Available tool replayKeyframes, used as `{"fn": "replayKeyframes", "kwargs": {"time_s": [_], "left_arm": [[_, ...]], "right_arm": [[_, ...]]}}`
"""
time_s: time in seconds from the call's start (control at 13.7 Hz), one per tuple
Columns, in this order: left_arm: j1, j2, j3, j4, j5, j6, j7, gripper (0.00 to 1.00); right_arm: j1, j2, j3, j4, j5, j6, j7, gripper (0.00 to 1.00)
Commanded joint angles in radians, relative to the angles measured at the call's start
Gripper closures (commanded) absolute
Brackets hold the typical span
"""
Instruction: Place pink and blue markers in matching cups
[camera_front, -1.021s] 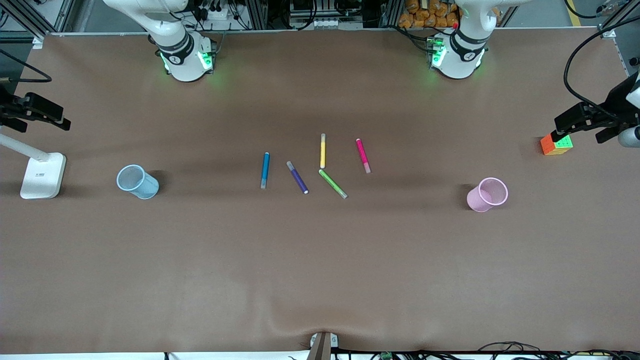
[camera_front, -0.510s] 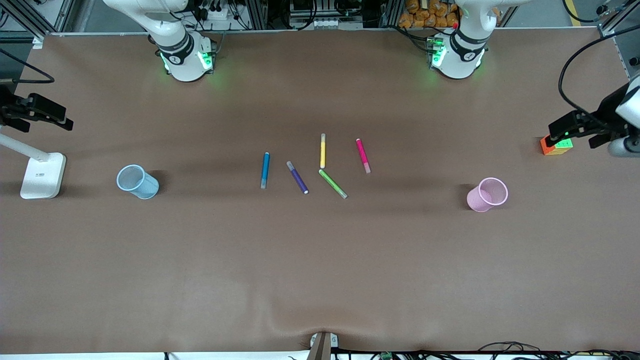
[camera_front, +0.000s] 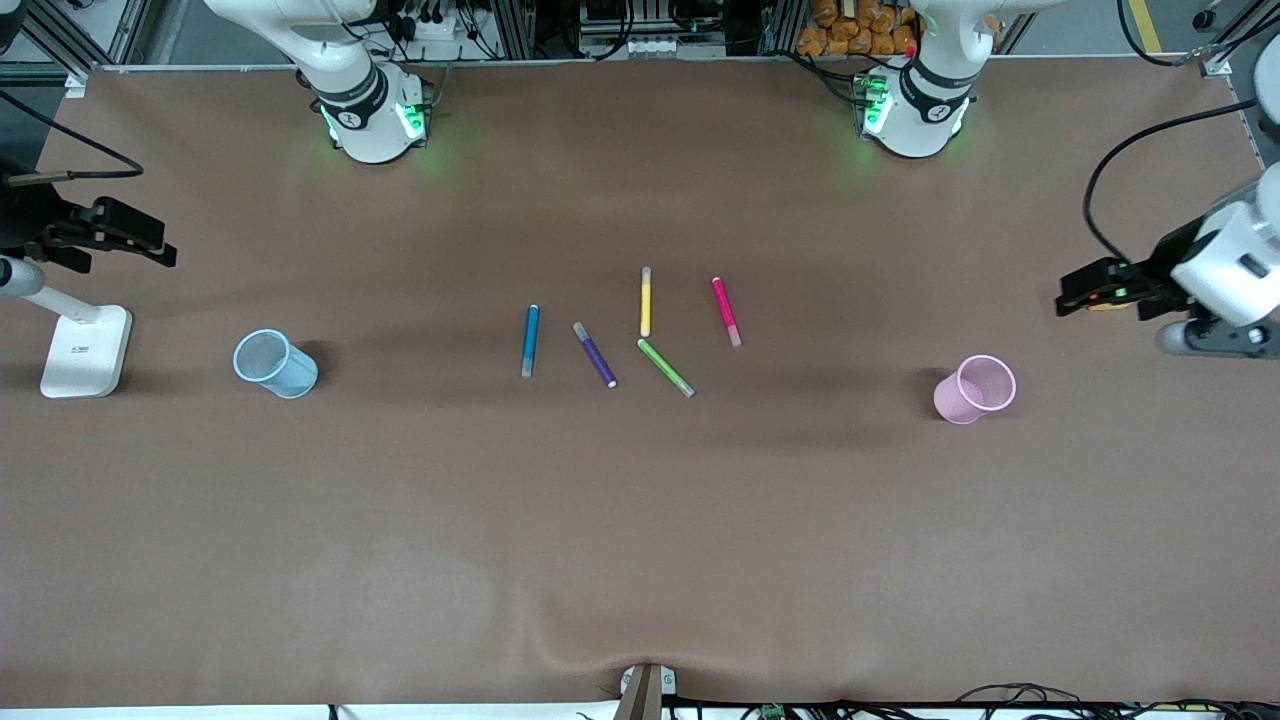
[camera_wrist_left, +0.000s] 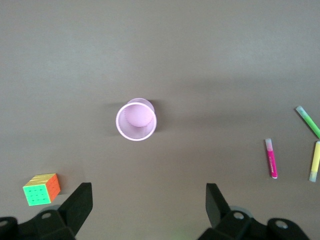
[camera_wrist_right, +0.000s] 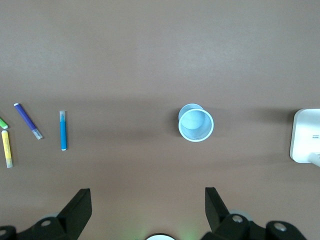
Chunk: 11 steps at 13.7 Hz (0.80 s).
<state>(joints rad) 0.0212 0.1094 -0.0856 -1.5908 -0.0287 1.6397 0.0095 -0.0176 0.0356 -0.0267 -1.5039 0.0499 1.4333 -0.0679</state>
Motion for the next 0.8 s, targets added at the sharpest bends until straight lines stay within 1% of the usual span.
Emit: {"fn": "replayKeyframes", "kwargs": {"time_s": [0.0,0.07,0.22,0.51,0.73], "left_arm": [[-0.043,0.025,0.0,0.02,0.003,0.003,-0.011,0.0],[-0.053,0.051,0.0,0.022,-0.008,0.009,-0.013,0.0],[-0.079,0.088,0.001,0.022,-0.068,0.028,-0.072,0.0],[-0.157,0.128,0.001,0.022,-0.074,0.043,-0.212,0.0],[-0.191,0.168,0.001,0.022,-0.108,0.094,-0.281,0.0]], "right_arm": [[-0.044,-0.002,0.002,0.001,-0.012,-0.007,0.01,0.0],[-0.057,-0.002,0.002,0.002,-0.01,-0.007,0.01,0.0],[-0.068,-0.002,0.002,0.001,-0.01,-0.008,0.01,0.0],[-0.073,0.012,0.002,0.004,-0.012,-0.002,0.005,0.0],[-0.073,0.012,0.002,0.005,-0.01,0.002,0.005,0.0]]}}
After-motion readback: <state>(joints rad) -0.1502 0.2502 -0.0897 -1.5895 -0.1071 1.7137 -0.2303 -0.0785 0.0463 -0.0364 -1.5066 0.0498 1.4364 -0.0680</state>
